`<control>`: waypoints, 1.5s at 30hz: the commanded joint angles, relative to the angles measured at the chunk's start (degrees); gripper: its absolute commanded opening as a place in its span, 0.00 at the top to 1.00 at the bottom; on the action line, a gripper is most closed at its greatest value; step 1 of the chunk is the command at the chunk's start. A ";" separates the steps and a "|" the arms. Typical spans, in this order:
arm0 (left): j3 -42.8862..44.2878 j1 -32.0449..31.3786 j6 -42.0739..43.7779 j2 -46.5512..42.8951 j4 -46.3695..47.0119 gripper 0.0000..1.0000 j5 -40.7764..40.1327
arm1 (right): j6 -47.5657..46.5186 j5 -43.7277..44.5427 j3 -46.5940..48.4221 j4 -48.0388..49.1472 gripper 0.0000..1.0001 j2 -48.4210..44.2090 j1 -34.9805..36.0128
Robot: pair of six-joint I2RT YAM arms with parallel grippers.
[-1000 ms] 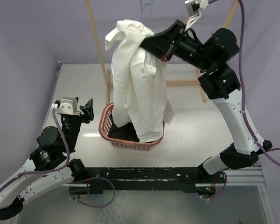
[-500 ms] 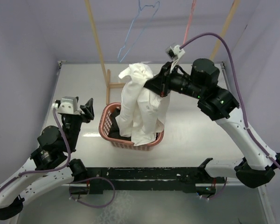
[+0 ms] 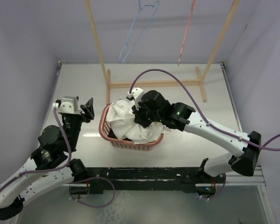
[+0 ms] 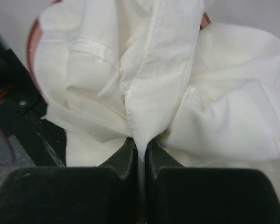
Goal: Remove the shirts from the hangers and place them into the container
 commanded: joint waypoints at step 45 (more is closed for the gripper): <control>0.19 0.40 -0.20 0.46 1.59 0.38 0.67 | 5.20 23.57 -1.37 7.21 0.21 -4.00 -0.62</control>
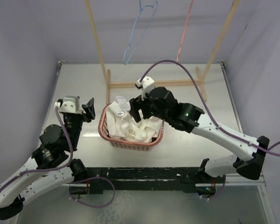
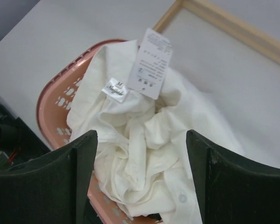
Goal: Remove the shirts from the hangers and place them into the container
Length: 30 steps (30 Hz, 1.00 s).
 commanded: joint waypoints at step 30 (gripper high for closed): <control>0.21 0.43 0.24 -0.24 1.68 0.38 0.45 | -9.41 -8.59 -4.82 8.13 0.47 6.40 -15.19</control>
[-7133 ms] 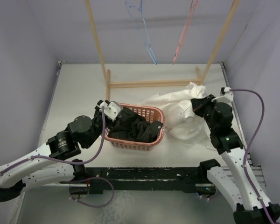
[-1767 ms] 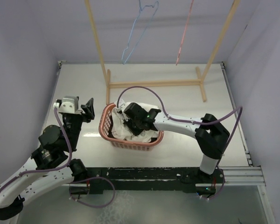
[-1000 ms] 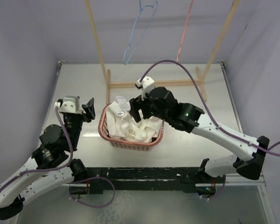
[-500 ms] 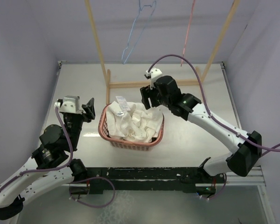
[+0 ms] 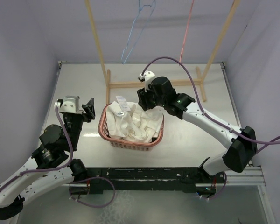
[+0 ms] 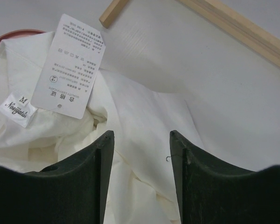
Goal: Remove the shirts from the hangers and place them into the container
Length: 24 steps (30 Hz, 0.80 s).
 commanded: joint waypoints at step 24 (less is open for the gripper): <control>0.25 0.39 0.30 0.07 1.57 0.38 0.34 | -0.58 -4.58 -2.74 1.11 0.72 2.87 -1.13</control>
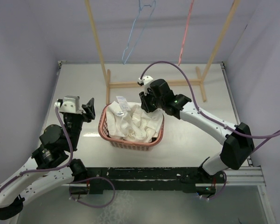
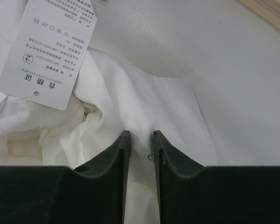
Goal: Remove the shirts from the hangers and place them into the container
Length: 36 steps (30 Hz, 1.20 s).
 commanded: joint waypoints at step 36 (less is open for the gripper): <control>0.42 0.49 0.09 -0.30 1.40 0.38 0.47 | -0.50 -6.84 19.66 0.49 1.00 -14.21 2.21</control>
